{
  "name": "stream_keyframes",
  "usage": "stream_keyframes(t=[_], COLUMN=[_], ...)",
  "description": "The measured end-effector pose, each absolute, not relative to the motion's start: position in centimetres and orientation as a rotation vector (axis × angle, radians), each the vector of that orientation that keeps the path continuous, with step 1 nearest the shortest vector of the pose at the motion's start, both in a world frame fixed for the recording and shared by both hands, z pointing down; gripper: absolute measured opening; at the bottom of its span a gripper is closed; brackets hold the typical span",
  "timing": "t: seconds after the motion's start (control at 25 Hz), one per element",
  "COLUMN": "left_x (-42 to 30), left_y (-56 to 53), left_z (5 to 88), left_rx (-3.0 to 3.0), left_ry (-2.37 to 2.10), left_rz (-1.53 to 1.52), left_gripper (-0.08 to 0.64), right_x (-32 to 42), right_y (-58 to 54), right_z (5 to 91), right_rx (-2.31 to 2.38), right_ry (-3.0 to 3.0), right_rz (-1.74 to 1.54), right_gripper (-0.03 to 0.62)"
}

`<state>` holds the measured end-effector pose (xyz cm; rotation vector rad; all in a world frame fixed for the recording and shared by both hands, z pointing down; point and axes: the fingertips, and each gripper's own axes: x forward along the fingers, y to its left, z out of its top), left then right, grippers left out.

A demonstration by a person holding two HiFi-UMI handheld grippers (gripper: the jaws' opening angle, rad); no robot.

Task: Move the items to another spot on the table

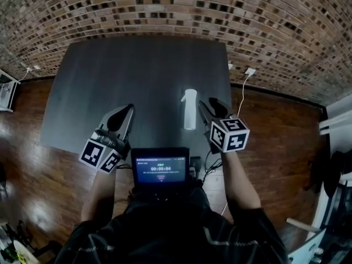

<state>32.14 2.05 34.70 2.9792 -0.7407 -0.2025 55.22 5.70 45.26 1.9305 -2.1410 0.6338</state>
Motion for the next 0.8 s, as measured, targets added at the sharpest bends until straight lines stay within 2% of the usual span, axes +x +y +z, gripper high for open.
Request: stream_keyframes(t=[0.16,0.24,0.4,0.48,0.64,0.72,0.8], left_x=[33.7,34.2,34.8,35.1,35.6,35.8,36.0], left_y=[-0.2,-1.0,-3.3,-3.9,-5.1,-5.8,-6.4], left_z=[35.5,36.1,37.1,37.9,39.7,40.8,41.7], left_rx=[2.963,2.952,2.947,2.937,2.886,2.865,2.852], left_ry=[-0.742,-0.73,-0.735,-0.714,-0.682,-0.676,-0.682], left_rz=[-0.172,-0.153,-0.159,-0.147,-0.117,-0.102,-0.098], left_gripper=[-0.005,-0.005,-0.005,-0.005,-0.005,-0.005,-0.005], right_x=[55.8,55.7,56.1,56.0,55.6,55.3,55.1], right_y=[3.2,2.3,0.5,0.4,-0.3,-0.5,-0.4], right_z=[47.9,49.3,52.8,55.2,59.5,61.0,62.3], right_rx=[1.882,1.861,1.831,1.805,1.749,1.734,1.715], right_ry=[-2.117,-2.111,-2.024,-1.978,-1.908,-1.857,-1.809], right_rz=[0.703,0.758,0.847,0.936,1.088,1.102,1.114], right_gripper=[0.176,0.235,0.239,0.301,0.302,0.362,0.362])
